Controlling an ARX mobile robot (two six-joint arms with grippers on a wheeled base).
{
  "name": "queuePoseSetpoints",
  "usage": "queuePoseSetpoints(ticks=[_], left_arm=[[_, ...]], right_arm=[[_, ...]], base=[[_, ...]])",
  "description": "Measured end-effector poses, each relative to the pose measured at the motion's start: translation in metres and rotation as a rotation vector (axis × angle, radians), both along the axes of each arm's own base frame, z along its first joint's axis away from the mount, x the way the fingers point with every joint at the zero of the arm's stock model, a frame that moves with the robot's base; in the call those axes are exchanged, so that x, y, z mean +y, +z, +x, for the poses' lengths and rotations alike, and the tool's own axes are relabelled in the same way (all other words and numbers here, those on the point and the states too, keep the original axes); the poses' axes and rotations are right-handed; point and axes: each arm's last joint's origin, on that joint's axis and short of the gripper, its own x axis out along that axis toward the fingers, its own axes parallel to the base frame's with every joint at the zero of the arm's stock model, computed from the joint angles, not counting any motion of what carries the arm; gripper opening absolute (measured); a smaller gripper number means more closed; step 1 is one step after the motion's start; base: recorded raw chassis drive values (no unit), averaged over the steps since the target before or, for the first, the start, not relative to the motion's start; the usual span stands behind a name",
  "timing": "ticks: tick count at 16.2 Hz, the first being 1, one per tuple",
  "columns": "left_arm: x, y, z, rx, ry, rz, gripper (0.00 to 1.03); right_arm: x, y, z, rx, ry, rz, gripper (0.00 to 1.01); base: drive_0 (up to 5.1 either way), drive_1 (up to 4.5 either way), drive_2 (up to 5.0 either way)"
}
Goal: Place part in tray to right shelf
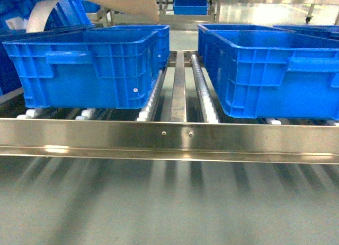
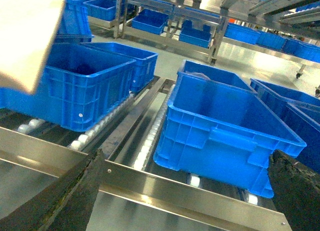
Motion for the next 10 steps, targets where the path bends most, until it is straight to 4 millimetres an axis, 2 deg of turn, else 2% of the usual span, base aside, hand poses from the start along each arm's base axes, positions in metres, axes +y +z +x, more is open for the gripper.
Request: queuePoseSetpoints(ticks=[1, 2, 4, 6, 7, 8, 9, 10], left_arm=[[0.014, -0.025, -0.039, 0.150, -0.013, 0.101, 0.13], [0.027, -0.064, -0.061, 0.406, -0.049, 0.412, 0.13], [0.026, -0.112, -0.077, 0.561, -0.138, 0.757, 0.13], [0.030, -0.109, -0.095, 0.483, -0.075, 0.861, 0.13], [0.039, -0.112, -0.102, 0.466, -0.057, 0.882, 0.13], [0.043, -0.125, -0.109, 0.504, -0.048, 0.895, 0.13], [0.042, -0.136, -0.114, 0.531, -0.071, 0.899, 0.13], [0.041, -0.143, -0.119, 0.536, -0.090, 0.903, 0.13]], right_arm=[[0.000, -0.001, 0.000, 0.009, -0.012, 0.008, 0.97], [-0.011, -0.008, -0.004, 0.032, -0.108, 0.084, 0.81], [-0.036, -0.029, -0.011, 0.037, -0.161, 0.159, 0.57], [-0.051, -0.043, -0.016, 0.036, -0.157, 0.183, 0.33], [-0.057, -0.050, -0.019, 0.036, -0.153, 0.184, 0.20], [-0.063, -0.055, -0.021, 0.034, -0.156, 0.187, 0.07], [-0.067, -0.060, -0.023, 0.036, -0.157, 0.188, 0.02], [-0.071, -0.065, -0.025, 0.039, -0.156, 0.190, 0.02]], base=[[0.0, 0.00, 0.0], [0.0, 0.00, 0.0], [0.0, 0.00, 0.0], [0.0, 0.00, 0.0], [0.0, 0.00, 0.0], [0.0, 0.00, 0.0], [0.0, 0.00, 0.0], [0.0, 0.00, 0.0]])
